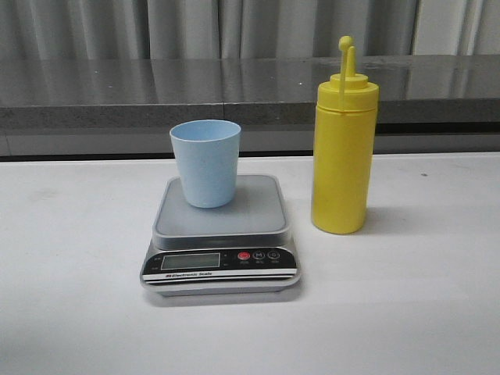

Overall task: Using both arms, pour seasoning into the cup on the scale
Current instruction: 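Open the left gripper to release the cup and lift away, then move the right gripper toward the yellow squeeze bottle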

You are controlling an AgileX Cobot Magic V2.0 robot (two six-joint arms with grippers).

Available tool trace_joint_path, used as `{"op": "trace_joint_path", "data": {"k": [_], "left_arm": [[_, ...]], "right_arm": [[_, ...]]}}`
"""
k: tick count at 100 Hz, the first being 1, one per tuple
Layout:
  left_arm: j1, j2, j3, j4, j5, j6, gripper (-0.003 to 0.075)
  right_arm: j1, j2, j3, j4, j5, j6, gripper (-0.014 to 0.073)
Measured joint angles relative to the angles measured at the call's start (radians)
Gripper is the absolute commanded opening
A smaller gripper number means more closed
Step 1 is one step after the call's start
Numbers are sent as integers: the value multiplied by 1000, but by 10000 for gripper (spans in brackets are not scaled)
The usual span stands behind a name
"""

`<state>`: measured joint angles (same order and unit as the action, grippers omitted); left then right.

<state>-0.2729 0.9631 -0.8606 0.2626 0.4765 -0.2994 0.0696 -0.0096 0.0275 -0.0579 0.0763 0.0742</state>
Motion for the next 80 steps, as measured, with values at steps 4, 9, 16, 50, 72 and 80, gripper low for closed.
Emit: {"op": "trace_joint_path", "data": {"k": [4,9,16,50,72,80], "left_arm": [[0,-35,33,-12,-7,0,536],[0,-89,71,-27,-17,0,537],[0,-157,121,-45,-32,0,537],[0,-468,310,-78,-55,-17,533],[0,-638,425,-78,-55,-21,444],[0,-680,458,-78,-55,-21,357]], "right_arm": [[0,0,0,0,0,0,-69],[0,0,0,0,0,0,-69],[0,0,0,0,0,0,-69],[0,0,0,0,0,0,-69],[0,0,0,0,0,0,-69],[0,0,0,0,0,0,-69]]}}
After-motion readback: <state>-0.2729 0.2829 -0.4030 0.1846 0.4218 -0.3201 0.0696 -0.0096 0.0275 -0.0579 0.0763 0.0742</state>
